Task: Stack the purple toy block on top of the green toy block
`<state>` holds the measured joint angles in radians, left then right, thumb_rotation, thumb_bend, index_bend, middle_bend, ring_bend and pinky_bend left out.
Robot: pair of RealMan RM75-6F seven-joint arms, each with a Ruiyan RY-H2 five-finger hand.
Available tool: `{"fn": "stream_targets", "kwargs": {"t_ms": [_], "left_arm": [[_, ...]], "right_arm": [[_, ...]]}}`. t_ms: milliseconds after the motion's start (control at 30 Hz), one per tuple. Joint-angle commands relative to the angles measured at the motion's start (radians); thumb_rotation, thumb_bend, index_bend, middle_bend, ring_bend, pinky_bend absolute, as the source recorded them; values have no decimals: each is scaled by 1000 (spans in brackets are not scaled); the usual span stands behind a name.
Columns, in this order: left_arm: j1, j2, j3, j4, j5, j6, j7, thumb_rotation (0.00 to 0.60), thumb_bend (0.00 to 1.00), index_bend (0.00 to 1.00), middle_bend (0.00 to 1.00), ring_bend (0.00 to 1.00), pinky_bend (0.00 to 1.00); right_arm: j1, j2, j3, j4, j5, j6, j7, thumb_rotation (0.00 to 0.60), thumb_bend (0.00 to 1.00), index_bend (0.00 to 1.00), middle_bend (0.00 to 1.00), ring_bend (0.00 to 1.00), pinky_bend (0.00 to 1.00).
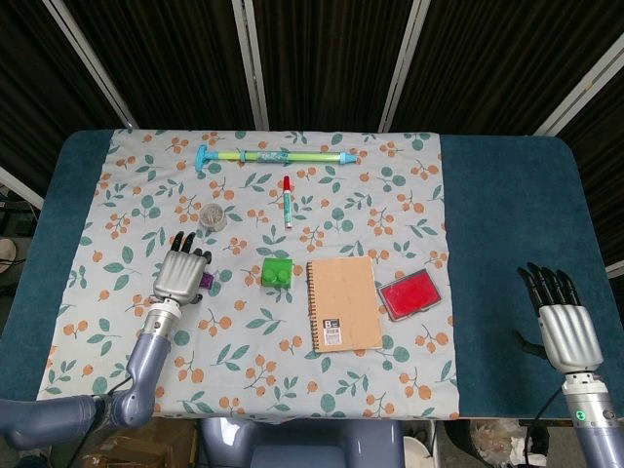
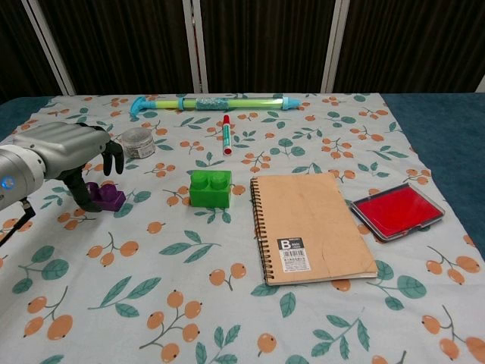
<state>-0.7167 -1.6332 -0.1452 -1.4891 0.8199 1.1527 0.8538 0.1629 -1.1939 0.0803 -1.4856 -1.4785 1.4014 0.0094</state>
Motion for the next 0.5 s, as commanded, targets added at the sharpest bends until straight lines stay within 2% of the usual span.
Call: {"fn": "stream_targets", "kwargs": {"t_ms": [33, 233, 500], "left_arm": [[-1, -6, 6, -5, 3, 14, 13, 600, 153, 320, 383, 81, 0], [1, -16, 4, 22, -31, 24, 34, 600, 163, 314, 385, 87, 0], [-1, -42, 7, 101, -64, -25, 14, 600, 165, 315, 382, 87, 0]], "right_arm": [[0, 1, 0, 1, -1, 1, 4, 600, 224, 19, 63, 49, 0], [-1, 2, -2, 4, -3, 1, 10, 600, 224, 19, 63, 49, 0], [0, 0, -2, 2, 4, -4, -1, 600, 224, 19, 63, 49, 0]]}}
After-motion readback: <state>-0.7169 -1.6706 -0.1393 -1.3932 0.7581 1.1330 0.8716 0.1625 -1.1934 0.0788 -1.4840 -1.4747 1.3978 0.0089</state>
